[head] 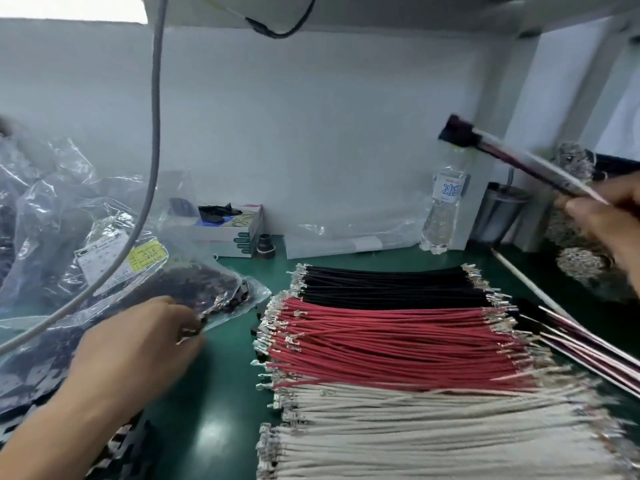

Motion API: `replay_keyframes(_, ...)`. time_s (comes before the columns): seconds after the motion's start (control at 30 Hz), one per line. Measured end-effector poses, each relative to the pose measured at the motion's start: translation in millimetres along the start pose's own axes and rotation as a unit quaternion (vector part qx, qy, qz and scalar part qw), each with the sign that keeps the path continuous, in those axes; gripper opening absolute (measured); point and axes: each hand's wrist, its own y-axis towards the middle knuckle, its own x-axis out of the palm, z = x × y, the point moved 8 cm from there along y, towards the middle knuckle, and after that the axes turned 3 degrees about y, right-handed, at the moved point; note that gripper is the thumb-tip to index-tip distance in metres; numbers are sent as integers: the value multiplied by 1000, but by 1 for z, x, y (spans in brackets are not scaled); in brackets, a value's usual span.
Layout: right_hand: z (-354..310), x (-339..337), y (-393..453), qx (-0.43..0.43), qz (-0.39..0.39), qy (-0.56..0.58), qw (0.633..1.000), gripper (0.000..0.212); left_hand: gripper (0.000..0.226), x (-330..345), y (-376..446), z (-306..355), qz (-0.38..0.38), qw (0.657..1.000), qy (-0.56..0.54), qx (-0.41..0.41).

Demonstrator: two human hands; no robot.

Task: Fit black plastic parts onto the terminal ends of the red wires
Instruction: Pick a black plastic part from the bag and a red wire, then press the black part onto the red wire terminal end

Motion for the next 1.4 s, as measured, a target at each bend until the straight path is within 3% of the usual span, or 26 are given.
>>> replay_keyframes(0.07, 44, -17, -11, 21, -58, -62, 996, 11, 30, 24, 8, -21, -20, 1000, 12, 9)
replay_keyframes(0.1, 74, -27, -18, 37, -80, -102, 991, 4, 45, 38, 12, -31, -34, 999, 8, 17)
replay_keyframes(0.2, 173, -37, -44, 120, -152, -190, 963, 35, 81, 75, 15, -48, -67, 996, -24, 61)
replay_keyframes(0.3, 254, -28, -72, 157, -176, -236, 942, 62, 62, 81, 21, -51, -60, 997, -9, 49)
replay_keyframes(0.37, 270, -16, -84, 118, -197, -246, 942, 68, 40, 61, 22, -34, -4, 998, -7, 60)
replay_keyframes(0.4, 268, -14, -89, 115, -199, -240, 943, 59, 33, 48, 21, -22, 28, 997, -15, 65)
replay_keyframes(0.47, 237, -17, -79, 77, -139, -246, 956, 16, 26, 25, 15, 3, 65, 995, -30, 65)
replay_keyframes(0.6, 87, 25, -39, -6, -122, -179, 976, 16, 39, 4, 4, 37, 90, 993, -71, 26)
replay_keyframes(0.67, 11, 72, -32, -72, -166, -85, 980, 14, 43, 1, 0, 44, 112, 988, -107, 7)
replay_keyframes(0.77, -52, 151, -23, -88, -255, -9, 963, 11, 47, -3, -7, 53, 150, 979, -133, 23)
replay_keyframes(0.97, -61, 250, -29, -66, -368, -34, 927, 25, 36, -7, -9, 55, 182, 967, -172, 38)
replay_keyframes(1.1, -56, 250, -23, -68, -338, -33, 938, 11, 34, -12, -10, 60, 163, 961, -224, 24)
replay_keyframes(1.23, -60, 235, -12, -105, -288, -39, 951, 13, 32, -19, -13, 59, 166, 952, -258, -14)
replay_keyframes(1.4, -69, 218, 1, -135, -286, -40, 948, 15, 29, -12, -13, 50, 146, 926, -337, -83)
